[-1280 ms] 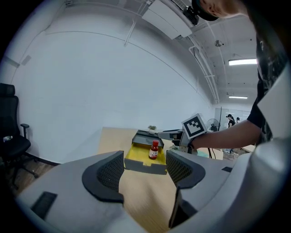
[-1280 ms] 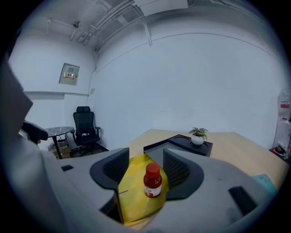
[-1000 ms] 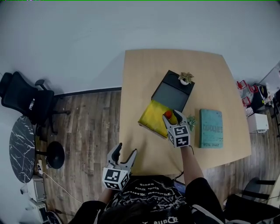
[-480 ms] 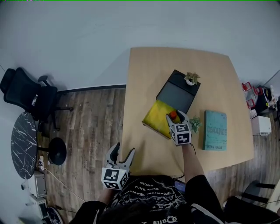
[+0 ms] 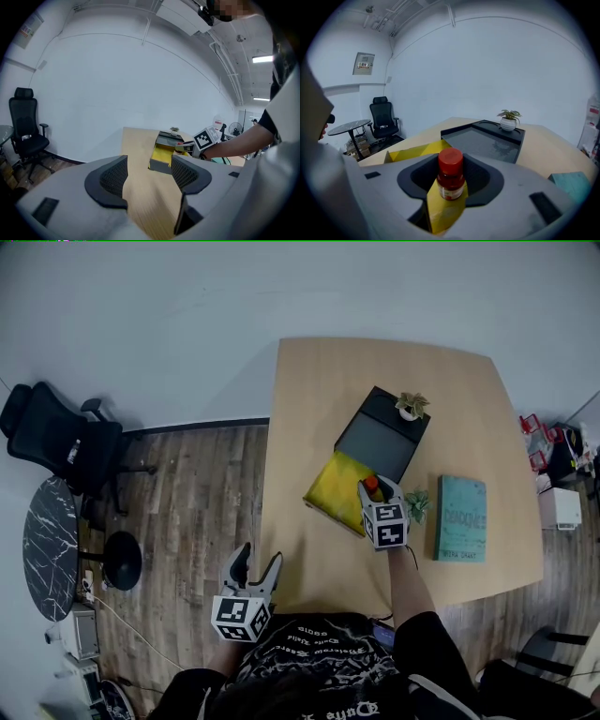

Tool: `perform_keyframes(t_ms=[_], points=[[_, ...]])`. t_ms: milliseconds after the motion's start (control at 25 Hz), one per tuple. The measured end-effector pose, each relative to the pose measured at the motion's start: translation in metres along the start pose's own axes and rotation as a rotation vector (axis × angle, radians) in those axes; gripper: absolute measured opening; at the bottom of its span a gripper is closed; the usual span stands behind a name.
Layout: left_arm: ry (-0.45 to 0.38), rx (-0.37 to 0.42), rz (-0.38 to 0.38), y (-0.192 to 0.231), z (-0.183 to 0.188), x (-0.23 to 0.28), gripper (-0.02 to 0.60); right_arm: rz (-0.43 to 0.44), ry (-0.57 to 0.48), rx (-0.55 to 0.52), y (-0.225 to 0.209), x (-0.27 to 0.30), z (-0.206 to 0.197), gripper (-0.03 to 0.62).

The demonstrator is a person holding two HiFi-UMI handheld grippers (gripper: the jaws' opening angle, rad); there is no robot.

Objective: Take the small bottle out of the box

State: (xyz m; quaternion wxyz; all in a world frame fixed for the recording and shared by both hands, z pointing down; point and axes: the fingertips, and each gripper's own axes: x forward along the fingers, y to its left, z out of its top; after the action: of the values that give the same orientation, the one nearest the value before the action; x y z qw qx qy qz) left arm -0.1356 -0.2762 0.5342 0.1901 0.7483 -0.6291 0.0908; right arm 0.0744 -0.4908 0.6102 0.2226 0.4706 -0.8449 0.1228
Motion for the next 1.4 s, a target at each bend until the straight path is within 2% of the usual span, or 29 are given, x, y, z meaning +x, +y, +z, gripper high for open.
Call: perform_keyframes(t_ms=[360, 920, 1200, 1400], points=[[0.014, -0.016, 0.001, 0.005, -0.006, 0.0, 0.298, -0.042, -0.054, 0.026, -0.005, -0.014, 0.015, 0.16], [0.018, -0.012, -0.088, -0.02, -0.013, 0.004, 0.298, -0.037, -0.124, -0.008, 0.006, -0.073, 0.047, 0.16], [0.008, 0.016, -0.15, -0.039, -0.014, -0.002, 0.299, -0.035, -0.155, -0.083, 0.019, -0.105, 0.064, 0.16], [0.008, 0.052, -0.235, -0.059, -0.018, -0.01, 0.299, -0.036, -0.165, -0.139, 0.033, -0.131, 0.068, 0.16]])
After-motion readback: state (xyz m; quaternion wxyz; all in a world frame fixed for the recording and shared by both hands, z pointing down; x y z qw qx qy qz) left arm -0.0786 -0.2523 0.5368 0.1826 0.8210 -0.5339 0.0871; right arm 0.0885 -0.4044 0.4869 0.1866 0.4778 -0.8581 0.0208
